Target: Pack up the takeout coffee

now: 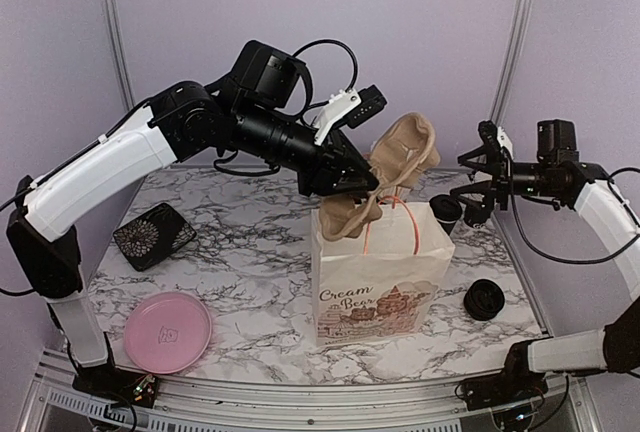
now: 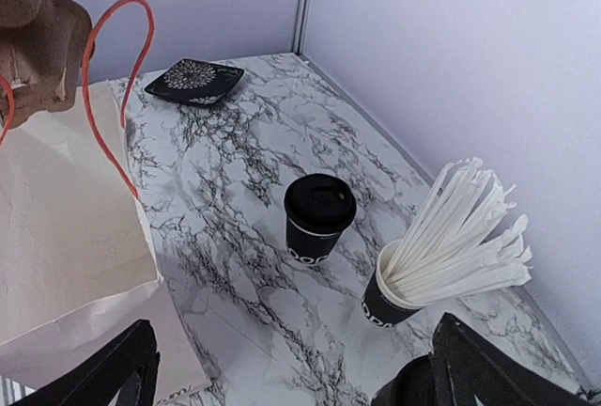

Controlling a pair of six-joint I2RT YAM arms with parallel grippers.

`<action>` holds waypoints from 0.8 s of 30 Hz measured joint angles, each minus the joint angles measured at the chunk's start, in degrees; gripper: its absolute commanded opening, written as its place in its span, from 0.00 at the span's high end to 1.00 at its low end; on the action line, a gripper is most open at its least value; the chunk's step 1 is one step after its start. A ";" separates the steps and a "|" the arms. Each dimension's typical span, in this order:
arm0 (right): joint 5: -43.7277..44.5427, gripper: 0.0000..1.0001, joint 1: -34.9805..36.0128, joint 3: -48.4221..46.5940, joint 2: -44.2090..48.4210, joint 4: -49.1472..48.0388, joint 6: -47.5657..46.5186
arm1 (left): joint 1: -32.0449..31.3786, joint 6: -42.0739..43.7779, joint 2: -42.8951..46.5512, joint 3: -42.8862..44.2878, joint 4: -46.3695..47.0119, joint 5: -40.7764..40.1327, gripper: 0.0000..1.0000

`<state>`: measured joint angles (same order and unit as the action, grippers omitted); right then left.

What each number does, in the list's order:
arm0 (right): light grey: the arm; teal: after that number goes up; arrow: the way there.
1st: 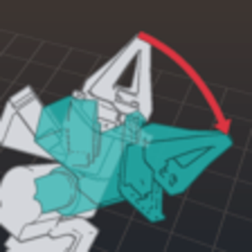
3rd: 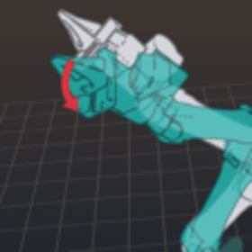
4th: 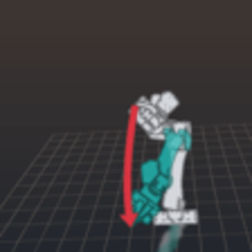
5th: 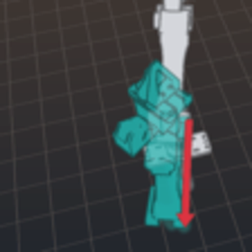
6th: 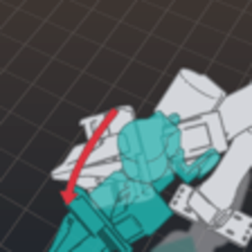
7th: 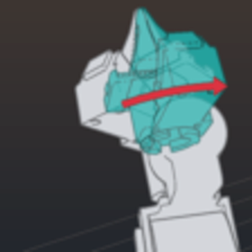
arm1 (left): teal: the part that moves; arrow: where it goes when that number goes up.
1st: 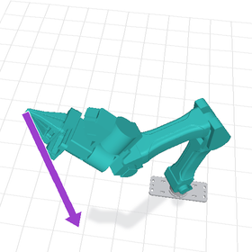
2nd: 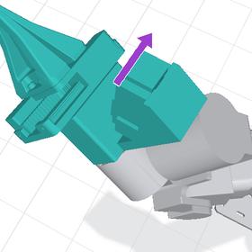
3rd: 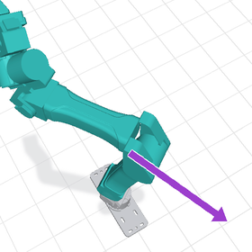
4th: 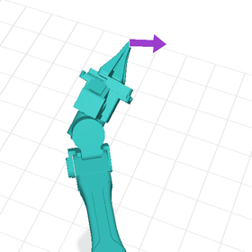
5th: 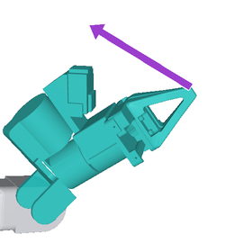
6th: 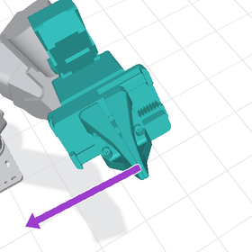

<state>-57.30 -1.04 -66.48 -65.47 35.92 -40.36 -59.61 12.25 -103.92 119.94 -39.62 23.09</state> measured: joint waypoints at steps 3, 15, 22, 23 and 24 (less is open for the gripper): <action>-0.90 0.01 0.00 3.06 -0.20 0.42 0.13 | 0.04 0.04 -0.31 0.39 1.14 1.05 0.73; -10.99 0.02 11.45 -7.63 0.09 23.43 -18.49 | 1.22 -0.70 -0.50 2.71 4.98 1.46 0.73; -9.49 0.02 24.15 -9.77 0.46 27.39 -18.97 | 1.95 -2.19 -0.31 2.71 6.60 1.51 0.73; -8.70 0.02 25.79 -9.75 0.44 26.91 -18.03 | 2.05 -2.40 -0.31 2.71 6.88 1.53 0.73; -7.78 0.01 27.71 -9.73 0.35 26.36 -17.09 | 2.21 -2.67 -0.31 2.71 7.13 1.60 0.73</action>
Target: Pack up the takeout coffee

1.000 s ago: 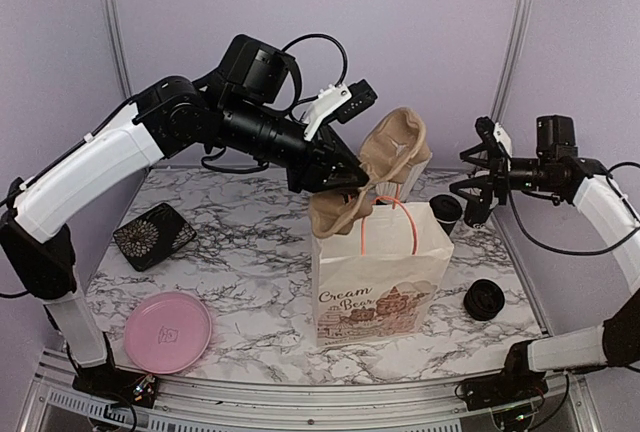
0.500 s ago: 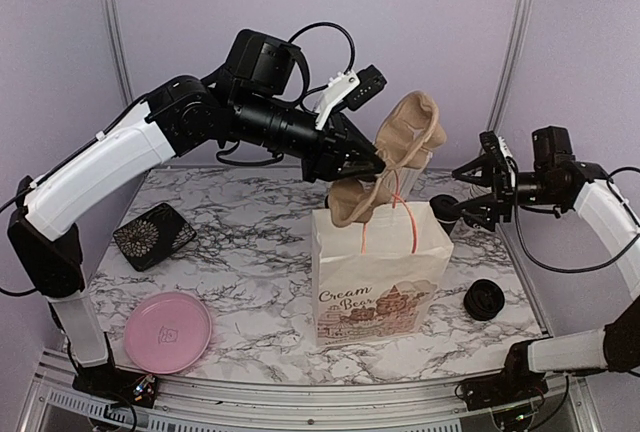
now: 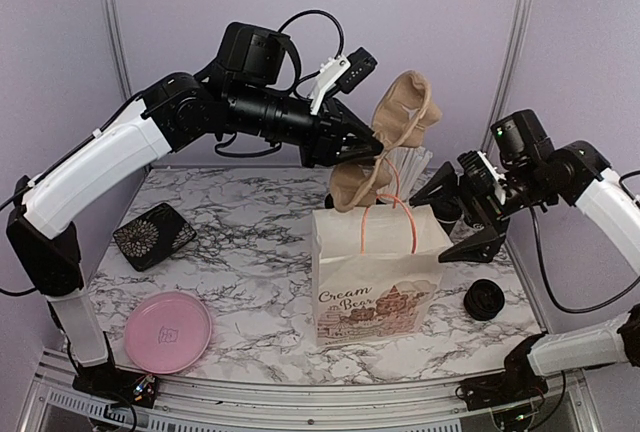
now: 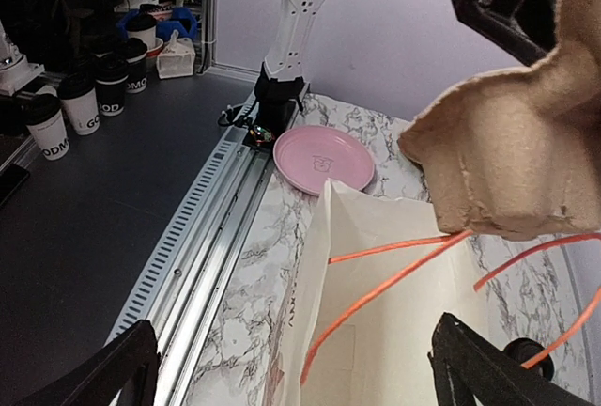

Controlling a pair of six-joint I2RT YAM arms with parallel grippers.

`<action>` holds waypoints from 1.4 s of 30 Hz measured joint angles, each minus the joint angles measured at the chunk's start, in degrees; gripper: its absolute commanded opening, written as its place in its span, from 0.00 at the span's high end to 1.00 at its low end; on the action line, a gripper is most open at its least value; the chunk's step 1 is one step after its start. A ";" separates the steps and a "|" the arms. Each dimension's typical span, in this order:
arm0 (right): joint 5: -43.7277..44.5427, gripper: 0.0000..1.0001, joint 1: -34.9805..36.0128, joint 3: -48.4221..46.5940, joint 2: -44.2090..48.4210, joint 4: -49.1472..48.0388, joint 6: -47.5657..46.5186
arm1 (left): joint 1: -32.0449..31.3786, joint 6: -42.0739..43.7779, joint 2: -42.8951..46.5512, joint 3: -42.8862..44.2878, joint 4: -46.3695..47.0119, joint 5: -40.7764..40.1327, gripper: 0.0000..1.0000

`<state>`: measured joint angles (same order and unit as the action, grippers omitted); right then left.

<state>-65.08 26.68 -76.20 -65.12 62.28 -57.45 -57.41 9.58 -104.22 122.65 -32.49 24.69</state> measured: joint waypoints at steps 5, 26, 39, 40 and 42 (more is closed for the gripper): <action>4.81 0.01 9.03 1.22 -0.31 -2.45 3.30 | 0.46 -1.49 0.00 0.00 1.31 0.79 0.73; 10.67 0.01 19.45 1.29 -1.09 0.15 0.94 | -0.13 -7.32 -2.69 -2.73 2.89 6.38 0.73; 11.37 0.01 19.45 1.31 -0.42 1.25 0.13 | -0.66 -8.15 -3.61 -6.08 3.34 6.38 0.73; 11.47 0.01 19.45 1.33 -0.42 1.25 0.13 | -0.72 -8.15 -3.61 -6.51 3.61 6.40 0.73; 11.58 0.01 19.45 1.38 -0.35 1.27 0.13 | -0.85 -8.15 -3.61 -7.50 3.69 6.40 0.73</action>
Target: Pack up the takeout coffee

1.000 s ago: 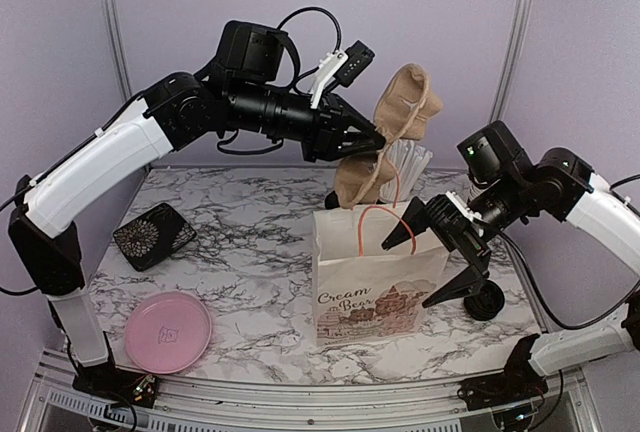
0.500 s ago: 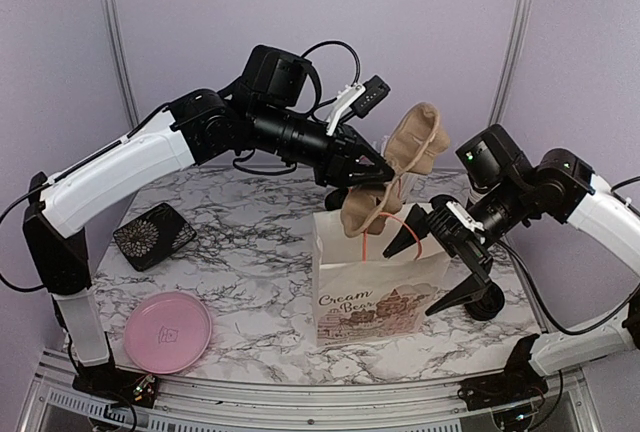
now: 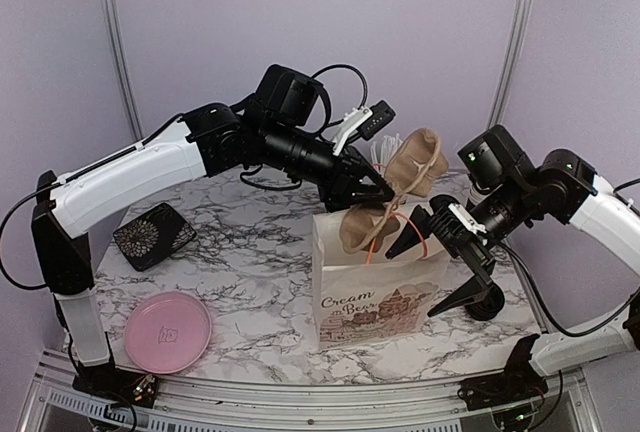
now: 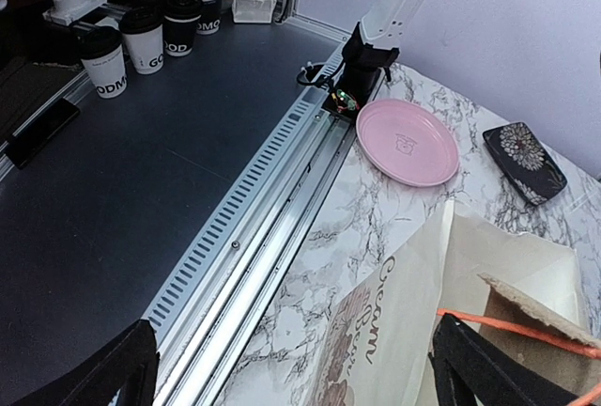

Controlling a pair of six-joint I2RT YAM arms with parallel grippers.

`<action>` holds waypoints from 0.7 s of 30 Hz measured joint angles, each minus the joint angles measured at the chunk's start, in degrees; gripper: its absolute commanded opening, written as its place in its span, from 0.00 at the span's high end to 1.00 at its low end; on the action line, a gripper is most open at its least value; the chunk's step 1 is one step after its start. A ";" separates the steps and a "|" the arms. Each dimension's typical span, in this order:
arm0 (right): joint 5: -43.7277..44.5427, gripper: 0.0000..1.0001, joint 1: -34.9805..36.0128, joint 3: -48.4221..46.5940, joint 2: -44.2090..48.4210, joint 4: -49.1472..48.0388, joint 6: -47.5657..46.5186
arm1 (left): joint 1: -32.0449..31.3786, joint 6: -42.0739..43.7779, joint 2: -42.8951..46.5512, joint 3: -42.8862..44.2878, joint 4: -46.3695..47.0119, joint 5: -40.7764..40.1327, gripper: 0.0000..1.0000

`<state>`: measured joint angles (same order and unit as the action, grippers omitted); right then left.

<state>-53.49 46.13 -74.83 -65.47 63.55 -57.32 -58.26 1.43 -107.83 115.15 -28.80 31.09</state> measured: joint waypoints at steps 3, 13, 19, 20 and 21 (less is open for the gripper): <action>-0.02 0.01 0.00 -0.04 0.04 0.26 -0.07 | -0.17 0.11 0.00 -0.92 -0.37 -0.11 0.73; 2.38 0.01 -0.20 -6.91 -0.04 4.17 -0.17 | -1.14 1.73 0.11 -0.92 -2.95 -2.73 0.73; 4.17 0.01 -5.35 -21.55 0.28 7.30 -0.50 | -1.49 2.49 1.14 -0.92 -3.80 -3.72 0.73; 4.92 0.01 -6.10 -23.63 0.52 7.30 -0.44 | -1.60 2.60 1.46 -0.92 -3.87 -3.85 0.73; 5.64 0.01 -6.60 -25.07 0.79 7.23 -0.28 | -1.70 2.67 1.79 -0.92 -3.98 -4.04 0.73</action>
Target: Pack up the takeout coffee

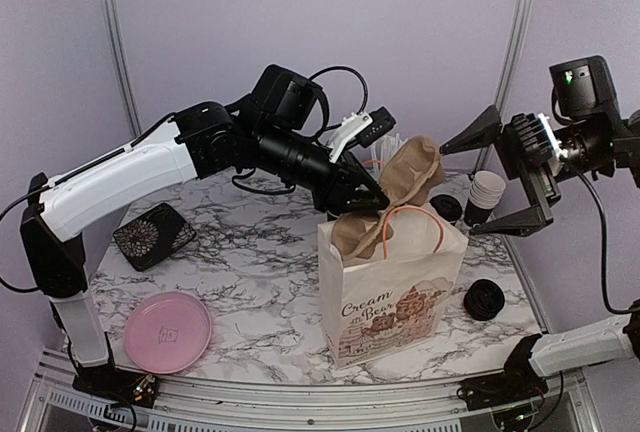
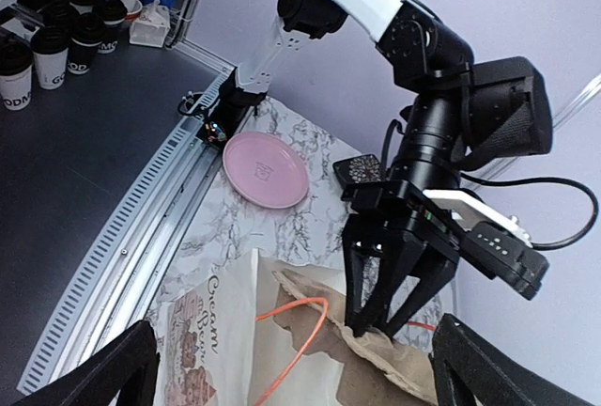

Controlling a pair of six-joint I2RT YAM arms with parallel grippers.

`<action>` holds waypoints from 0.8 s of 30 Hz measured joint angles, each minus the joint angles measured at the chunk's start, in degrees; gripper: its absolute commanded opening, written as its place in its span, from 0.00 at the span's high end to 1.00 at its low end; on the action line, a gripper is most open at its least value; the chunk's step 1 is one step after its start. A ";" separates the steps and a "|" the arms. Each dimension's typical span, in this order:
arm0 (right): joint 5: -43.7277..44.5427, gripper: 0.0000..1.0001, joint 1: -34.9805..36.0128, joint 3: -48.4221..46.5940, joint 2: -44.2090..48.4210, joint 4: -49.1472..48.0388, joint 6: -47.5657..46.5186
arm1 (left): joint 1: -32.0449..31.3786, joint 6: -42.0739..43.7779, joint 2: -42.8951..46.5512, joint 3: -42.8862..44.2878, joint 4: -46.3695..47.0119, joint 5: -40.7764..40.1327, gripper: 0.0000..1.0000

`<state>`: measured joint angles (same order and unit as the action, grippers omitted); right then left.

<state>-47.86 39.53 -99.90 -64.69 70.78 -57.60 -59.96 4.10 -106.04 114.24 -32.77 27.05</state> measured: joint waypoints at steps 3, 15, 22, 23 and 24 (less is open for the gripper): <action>2.91 0.01 -1.14 -1.79 0.92 -0.63 1.38 | -0.61 0.22 0.74 0.00 -0.11 -0.33 0.73; 12.90 0.01 -15.45 1.16 -2.56 -10.27 12.90 | -2.45 1.29 2.71 -3.10 -0.15 -1.22 0.73; 6.99 0.01 -30.05 2.67 -5.44 -15.19 16.17 | -3.65 1.75 2.45 -3.37 -2.73 -3.82 0.73; 6.10 0.01 -31.58 3.89 -5.51 -16.57 16.96 | -3.89 1.95 2.25 -3.17 -3.21 -4.39 0.73; 5.60 0.01 -32.50 4.76 -5.60 -17.31 17.42 | -4.09 2.21 1.90 -2.82 -3.96 -5.01 0.73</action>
<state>-42.26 7.03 -95.13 -70.28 53.47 -40.18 -64.05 6.31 -104.14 111.42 -36.73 22.04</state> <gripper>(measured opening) 0.988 0.271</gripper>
